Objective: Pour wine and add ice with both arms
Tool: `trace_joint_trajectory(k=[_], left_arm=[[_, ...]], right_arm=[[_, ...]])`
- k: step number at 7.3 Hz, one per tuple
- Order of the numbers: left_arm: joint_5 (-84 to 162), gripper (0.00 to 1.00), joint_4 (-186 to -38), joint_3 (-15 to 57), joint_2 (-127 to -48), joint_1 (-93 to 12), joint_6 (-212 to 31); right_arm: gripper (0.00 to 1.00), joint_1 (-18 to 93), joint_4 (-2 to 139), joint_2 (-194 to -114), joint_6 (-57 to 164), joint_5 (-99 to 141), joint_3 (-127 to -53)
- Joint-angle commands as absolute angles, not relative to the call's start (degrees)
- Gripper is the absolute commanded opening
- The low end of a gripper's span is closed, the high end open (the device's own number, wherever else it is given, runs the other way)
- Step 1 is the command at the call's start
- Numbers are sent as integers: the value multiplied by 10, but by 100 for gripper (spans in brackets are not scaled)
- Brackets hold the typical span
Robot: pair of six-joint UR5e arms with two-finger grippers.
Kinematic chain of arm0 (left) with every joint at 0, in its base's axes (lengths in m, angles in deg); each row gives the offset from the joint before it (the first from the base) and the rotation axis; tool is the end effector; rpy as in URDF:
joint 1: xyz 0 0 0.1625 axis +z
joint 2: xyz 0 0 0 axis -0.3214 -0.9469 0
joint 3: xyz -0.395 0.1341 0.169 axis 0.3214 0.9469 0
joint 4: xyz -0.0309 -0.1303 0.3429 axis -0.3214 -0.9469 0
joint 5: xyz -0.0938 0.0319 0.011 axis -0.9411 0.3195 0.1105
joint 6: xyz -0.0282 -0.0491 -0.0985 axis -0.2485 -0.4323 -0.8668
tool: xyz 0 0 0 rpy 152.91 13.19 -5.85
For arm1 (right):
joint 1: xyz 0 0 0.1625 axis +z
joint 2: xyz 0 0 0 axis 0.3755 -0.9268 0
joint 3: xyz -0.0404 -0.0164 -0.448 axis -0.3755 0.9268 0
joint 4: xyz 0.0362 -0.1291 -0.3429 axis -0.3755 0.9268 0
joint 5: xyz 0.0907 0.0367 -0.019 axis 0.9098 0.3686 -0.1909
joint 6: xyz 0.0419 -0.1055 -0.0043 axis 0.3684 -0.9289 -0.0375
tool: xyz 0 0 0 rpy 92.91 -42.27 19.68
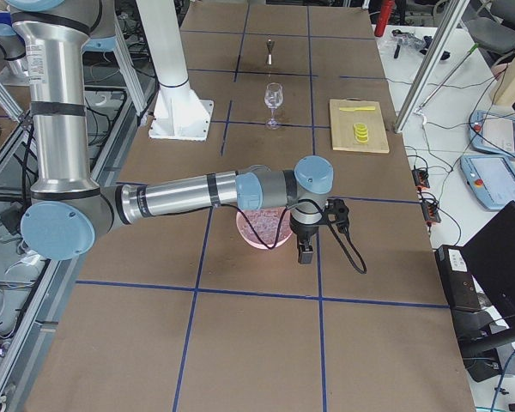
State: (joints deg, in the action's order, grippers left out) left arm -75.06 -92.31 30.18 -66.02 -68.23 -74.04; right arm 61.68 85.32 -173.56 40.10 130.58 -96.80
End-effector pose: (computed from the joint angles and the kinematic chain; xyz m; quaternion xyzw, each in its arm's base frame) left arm -0.0285 -0.4432 0.6138 0.1140 0.3871 0.0865 0.9108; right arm 0.0064 -0.4566 0.6193 0.0253 -0.3674 -0.0450 0.9286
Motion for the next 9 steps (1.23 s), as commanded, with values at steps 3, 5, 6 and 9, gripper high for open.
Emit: trace_joint_trajectory(k=[3, 5, 6, 9], left_arm=[[-749, 100, -928, 299, -616, -683, -731], [-741, 100, -933, 295, -620, -680, -729], [-743, 100, -929, 293, -621, -679, -729], [-745, 100, -833, 304, -655, -683, -728]], right_arm=[[100, 618, 852, -1751, 401, 1310, -968], [100, 618, 852, -1750, 401, 1308, -967], [100, 618, 852, -1750, 401, 1308, -967], [100, 618, 852, -1750, 404, 1310, -970]])
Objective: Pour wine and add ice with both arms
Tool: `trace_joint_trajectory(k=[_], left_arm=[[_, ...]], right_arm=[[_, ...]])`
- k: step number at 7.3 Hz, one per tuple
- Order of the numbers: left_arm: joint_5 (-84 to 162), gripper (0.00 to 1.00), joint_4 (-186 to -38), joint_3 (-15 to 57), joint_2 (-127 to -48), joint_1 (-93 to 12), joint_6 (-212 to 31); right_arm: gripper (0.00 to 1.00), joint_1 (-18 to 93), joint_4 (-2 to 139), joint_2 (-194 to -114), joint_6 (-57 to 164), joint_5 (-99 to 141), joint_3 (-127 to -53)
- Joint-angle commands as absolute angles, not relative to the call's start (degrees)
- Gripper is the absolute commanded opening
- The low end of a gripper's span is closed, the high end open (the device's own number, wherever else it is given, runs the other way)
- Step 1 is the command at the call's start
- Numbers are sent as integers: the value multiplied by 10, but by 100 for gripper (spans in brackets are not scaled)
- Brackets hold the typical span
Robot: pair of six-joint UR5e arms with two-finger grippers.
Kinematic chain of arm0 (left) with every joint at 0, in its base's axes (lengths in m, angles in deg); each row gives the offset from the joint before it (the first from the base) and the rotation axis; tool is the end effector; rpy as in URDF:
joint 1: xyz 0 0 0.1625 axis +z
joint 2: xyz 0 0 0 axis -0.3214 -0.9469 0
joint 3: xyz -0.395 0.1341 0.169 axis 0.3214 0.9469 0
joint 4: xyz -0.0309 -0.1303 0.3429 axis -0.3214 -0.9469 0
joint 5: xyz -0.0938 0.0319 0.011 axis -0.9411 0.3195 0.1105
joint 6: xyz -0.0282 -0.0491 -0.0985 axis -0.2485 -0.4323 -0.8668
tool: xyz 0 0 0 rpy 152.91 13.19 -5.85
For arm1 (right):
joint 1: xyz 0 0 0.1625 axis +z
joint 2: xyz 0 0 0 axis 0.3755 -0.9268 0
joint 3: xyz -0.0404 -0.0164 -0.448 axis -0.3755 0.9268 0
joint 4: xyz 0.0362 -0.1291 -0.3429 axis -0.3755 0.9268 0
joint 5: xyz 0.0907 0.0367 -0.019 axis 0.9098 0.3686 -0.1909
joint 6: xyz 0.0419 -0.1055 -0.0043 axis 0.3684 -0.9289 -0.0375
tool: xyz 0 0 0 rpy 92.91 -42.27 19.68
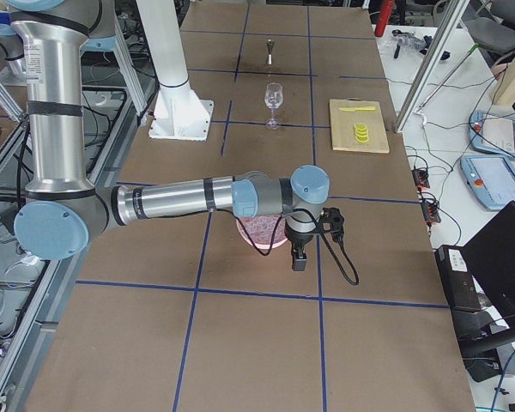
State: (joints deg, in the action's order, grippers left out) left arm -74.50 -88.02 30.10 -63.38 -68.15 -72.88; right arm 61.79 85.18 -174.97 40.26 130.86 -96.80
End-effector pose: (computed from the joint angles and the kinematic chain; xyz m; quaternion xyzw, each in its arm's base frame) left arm -0.0300 -0.4176 0.6434 0.0617 0.3837 0.0728 0.9185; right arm 0.0081 -0.4454 0.6297 0.0146 -0.3690 -0.0389 0.9285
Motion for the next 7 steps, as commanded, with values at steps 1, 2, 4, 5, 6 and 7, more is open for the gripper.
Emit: trace_joint_trajectory(k=[1, 2, 4, 5, 6, 7], left_arm=[[-745, 100, -834, 302, -657, -683, -728], [-747, 100, -836, 305, -657, -683, -726], [-747, 100, -835, 309, -658, -683, -726], [-744, 100, -834, 308, -658, -683, -726], [-744, 100, -834, 308, -658, -683, -726], [-744, 100, -833, 308, -658, -683, -726]], right_arm=[[100, 618, 852, -1750, 404, 1310, -972], [100, 618, 852, -1750, 404, 1310, -973], [100, 618, 852, -1750, 404, 1311, -973], [100, 618, 852, -1750, 404, 1311, -973], [100, 618, 852, -1750, 405, 1311, -972], [100, 618, 852, -1750, 405, 1310, -972]])
